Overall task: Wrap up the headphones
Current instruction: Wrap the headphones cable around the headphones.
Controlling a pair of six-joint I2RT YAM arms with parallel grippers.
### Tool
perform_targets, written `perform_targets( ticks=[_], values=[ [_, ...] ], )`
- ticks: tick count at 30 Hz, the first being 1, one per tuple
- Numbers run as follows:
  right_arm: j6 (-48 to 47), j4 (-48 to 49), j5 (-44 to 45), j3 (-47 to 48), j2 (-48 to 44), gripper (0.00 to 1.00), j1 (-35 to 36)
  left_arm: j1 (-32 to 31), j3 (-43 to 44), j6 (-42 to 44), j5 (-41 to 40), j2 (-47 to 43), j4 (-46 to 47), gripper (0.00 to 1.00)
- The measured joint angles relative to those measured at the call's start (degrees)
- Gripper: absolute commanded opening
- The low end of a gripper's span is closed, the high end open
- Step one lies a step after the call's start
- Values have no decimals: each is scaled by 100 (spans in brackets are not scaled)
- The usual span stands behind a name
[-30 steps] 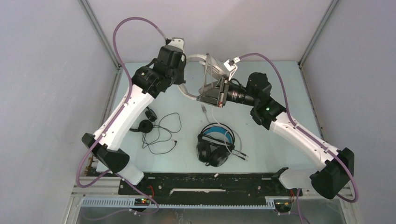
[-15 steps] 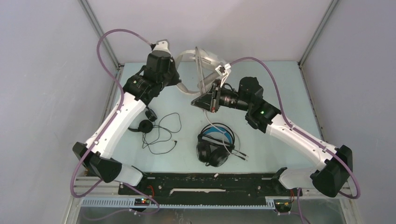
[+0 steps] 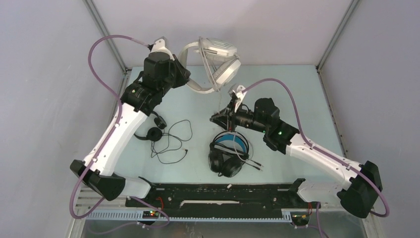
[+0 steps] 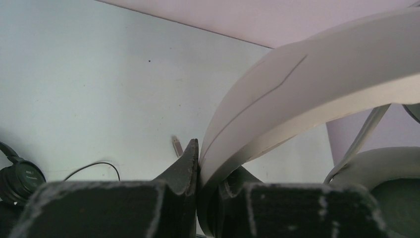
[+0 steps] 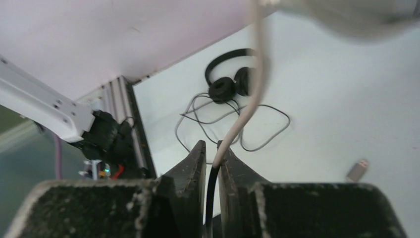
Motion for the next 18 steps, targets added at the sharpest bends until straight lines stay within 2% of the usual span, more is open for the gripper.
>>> perform_targets(
  ticks=[5,11,15,18],
  values=[
    [-535,452,90,-704,-142,27,-2,7,0,-118,122,-94,0,0],
    [-907,927,24,-1241,-101,27,-118,7,0,-210,361,-116,-4,0],
    [-977,1255,17,-1563,-55,22,-203,9,0,-247,481,-151,-4,0],
    [-984,1491,15,-1886,-55,14,-229,26,0,-328,632,-164,2,0]
  ],
)
